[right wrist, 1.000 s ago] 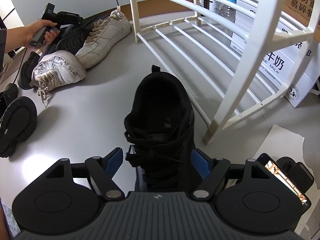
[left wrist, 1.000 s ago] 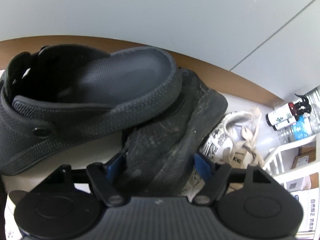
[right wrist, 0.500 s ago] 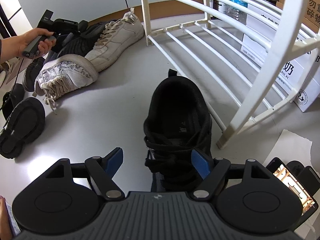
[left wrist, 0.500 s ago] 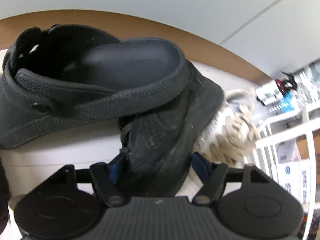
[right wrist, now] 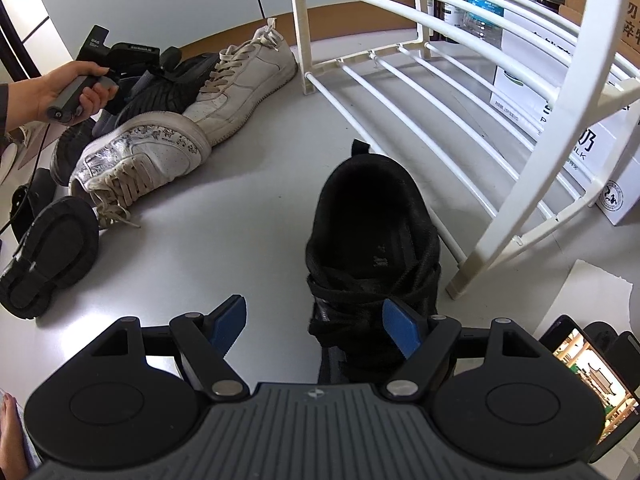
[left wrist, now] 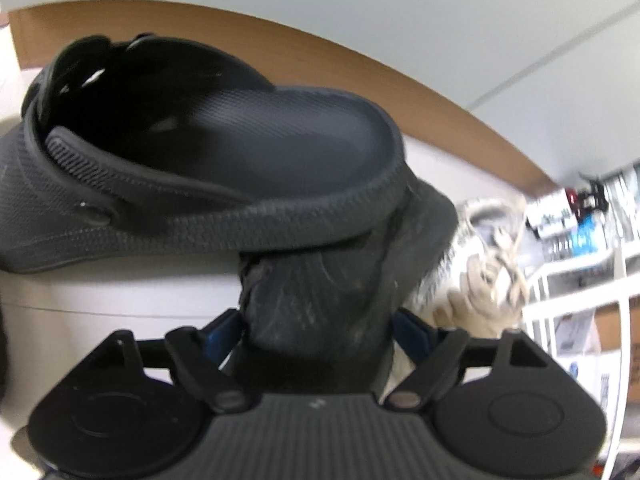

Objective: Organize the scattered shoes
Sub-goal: 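Close the left tool on the black sneaker's heel and pull it free, then lift and carry the black sneaker in the left tool toward the rack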

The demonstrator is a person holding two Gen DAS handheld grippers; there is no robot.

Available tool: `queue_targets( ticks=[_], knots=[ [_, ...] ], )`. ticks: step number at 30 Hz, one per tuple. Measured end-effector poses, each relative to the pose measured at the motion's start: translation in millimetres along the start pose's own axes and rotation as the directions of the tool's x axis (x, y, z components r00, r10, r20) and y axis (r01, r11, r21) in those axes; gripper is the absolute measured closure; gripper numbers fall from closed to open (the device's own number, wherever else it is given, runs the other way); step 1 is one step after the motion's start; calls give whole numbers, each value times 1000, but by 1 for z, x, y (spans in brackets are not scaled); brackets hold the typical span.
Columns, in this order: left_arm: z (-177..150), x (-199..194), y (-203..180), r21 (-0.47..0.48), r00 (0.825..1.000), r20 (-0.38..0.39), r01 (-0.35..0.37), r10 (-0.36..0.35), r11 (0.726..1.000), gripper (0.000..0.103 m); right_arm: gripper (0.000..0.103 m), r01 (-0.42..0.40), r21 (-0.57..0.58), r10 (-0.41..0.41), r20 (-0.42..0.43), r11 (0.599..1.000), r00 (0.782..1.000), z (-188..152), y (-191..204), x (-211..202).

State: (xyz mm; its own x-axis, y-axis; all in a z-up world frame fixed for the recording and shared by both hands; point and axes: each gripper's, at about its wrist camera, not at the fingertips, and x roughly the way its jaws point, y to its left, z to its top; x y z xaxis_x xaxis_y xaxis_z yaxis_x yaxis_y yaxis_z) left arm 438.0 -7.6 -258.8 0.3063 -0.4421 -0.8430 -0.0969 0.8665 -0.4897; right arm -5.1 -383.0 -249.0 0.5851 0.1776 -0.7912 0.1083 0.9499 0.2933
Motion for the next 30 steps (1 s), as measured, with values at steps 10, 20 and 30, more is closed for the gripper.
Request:
queue_targets(
  ticks=[10,20,30],
  knots=[
    [16,9,-1,25,1000,-1,-23,23,999,10,23,17,-4,-17,-15,1000,1000,-3,-8,3],
    [25,-10,-8,62,1000,2,15,-15,998,44,23,6,-4,-6,-9,1000,1000,-1,-5,4],
    [27,-34,-6,91,999,-3,45,-45,995,53,23,-8,7,8,0,1000,1000,0,-2,5]
  ],
)
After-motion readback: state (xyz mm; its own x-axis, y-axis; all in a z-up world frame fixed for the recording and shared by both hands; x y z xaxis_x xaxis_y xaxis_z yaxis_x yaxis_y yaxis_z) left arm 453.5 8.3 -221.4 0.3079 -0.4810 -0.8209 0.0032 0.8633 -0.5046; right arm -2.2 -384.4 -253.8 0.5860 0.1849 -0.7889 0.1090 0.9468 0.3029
